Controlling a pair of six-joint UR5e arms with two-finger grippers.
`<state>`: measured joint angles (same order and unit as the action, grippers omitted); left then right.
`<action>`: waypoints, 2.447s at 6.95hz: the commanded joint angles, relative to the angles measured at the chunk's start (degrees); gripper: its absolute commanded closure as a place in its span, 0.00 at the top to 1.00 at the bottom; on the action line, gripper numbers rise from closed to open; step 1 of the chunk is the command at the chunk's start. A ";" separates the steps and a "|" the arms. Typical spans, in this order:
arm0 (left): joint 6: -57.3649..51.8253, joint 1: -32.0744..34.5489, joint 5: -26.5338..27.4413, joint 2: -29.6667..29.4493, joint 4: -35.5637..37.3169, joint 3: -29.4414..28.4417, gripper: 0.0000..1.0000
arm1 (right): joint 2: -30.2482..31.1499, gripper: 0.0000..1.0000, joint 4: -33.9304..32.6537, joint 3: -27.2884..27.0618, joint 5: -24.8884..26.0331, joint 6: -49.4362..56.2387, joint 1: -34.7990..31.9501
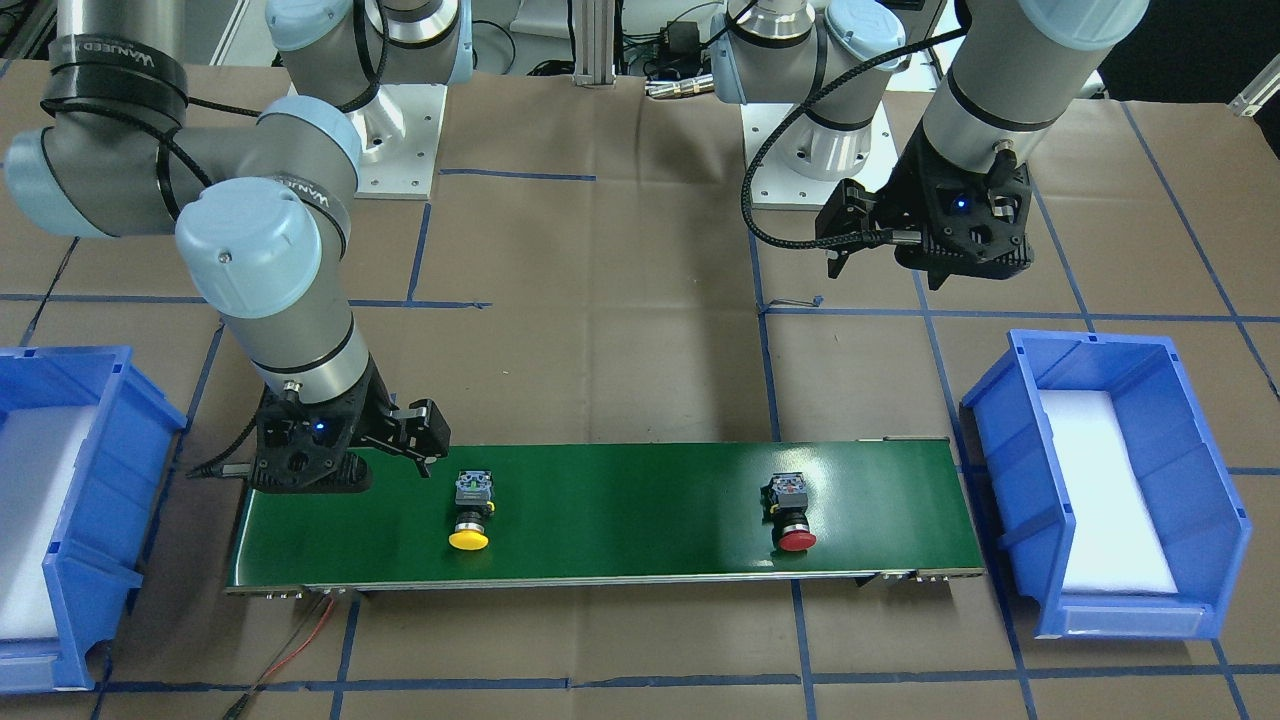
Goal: Transport two buttons from left to right
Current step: 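Lower the right gripper onto the yellow button on the belt and grasp it, then lift the yellow button and carry it with the right gripper to the empty bin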
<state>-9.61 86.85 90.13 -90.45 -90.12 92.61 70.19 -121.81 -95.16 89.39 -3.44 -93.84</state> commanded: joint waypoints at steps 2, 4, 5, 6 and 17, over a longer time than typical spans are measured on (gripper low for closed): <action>0.56 -0.01 -0.04 -0.35 0.30 -0.06 1.00 | -3.48 1.00 -1.93 0.33 -0.26 -3.41 -0.38; 0.56 -0.01 -0.04 -0.26 0.30 -0.06 1.00 | -3.48 1.00 -1.85 -0.20 -0.26 -3.33 -0.56; 0.56 -0.01 -0.04 -0.26 0.30 -0.06 1.00 | -3.48 1.00 -1.67 -0.29 -0.18 -3.41 -0.56; 0.56 -0.01 -0.04 -0.34 0.30 -0.06 1.00 | -3.48 1.00 -1.59 -0.29 -0.18 -3.41 -0.56; 0.56 -0.01 -0.04 -0.26 0.30 0.03 1.00 | 0.27 0.07 0.07 3.03 0.62 -2.27 3.55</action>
<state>-9.05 86.84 90.09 -90.73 -89.82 92.63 67.31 -123.04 -94.13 90.17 -5.75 -92.49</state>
